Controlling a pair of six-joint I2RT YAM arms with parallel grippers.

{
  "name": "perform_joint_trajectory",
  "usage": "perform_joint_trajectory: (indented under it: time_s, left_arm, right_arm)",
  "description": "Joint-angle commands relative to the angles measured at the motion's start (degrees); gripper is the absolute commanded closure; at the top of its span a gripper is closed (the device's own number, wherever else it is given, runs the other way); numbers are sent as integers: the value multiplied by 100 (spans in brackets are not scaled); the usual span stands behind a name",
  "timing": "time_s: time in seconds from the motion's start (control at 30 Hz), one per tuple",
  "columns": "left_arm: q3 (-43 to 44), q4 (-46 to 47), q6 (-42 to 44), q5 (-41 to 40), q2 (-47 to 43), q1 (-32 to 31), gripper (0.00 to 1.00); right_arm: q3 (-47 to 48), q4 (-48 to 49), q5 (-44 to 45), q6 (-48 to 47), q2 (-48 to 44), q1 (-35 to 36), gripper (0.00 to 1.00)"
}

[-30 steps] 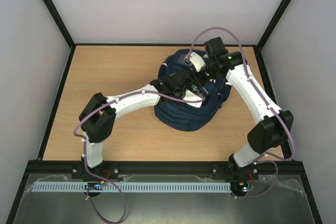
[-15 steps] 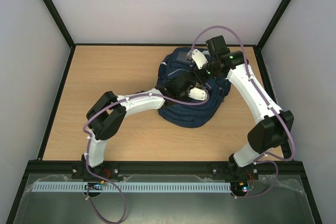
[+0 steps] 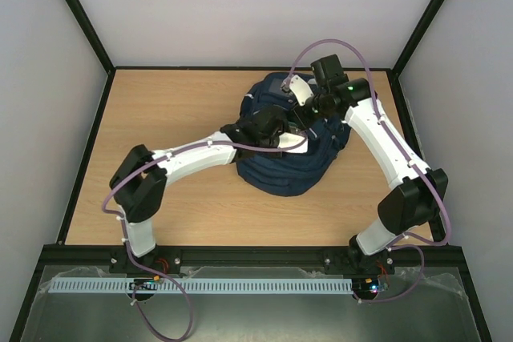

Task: Pack the student bag
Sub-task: Place the stationery in the student bag, then adjust the student bag at the center of the board.

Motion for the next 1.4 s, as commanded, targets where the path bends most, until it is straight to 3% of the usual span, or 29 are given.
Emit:
perform_joint_trajectory:
  time_s: [0.0, 0.13, 0.27, 0.33, 0.43, 0.47, 0.6, 0.83, 0.97, 1.13, 1.37]
  left_arm:
    - [2, -574, -659, 1219, -831, 201, 53]
    - [-461, -1040, -826, 2036, -1408, 188, 53]
    - [-1046, -1214, -1376, 2113, -1945, 433, 53]
    - [-1399, -1221, -1632, 2170, -2330, 670, 53]
    - [-1973, -1185, -1844, 2171, -2830, 1027, 52]
    - [-2097, -1187, -1978, 2151, -2945, 1174, 51]
    - [-2106, -1381, -2680, 2473, -3027, 1818, 48]
    - [-1186, -1532, -4240, 3987, -1888, 3303, 45]
    - [-659, -1304, -5173, 4688, -1038, 3834, 43]
    - [-273, -1008, -5785, 5584, -144, 4052, 39]
    - [-154, -900, -5797, 6079, 632, 3796, 38]
  right_arm:
    - [127, -99, -477, -24, -341, 66, 99]
    - [-41, -128, -458, -131, -361, 68, 99]
    - [-426, -212, -367, -379, -490, 66, 99]
    - [-678, -340, -406, -610, -574, 63, 87]
    - [-875, -613, -475, -776, -645, 63, 55]
    - [-930, -626, -417, -755, -697, 63, 48]
    - [-1069, -556, -95, -608, -878, 4, 36]
    - [-1101, -94, -425, 470, -522, -1317, 36]
    - [-1223, 333, -51, 927, -344, -1726, 27]
    - [-1260, 631, 148, 1497, 41, -2268, 12]
    - [-1432, 654, 39, 1397, 641, -2389, 12]
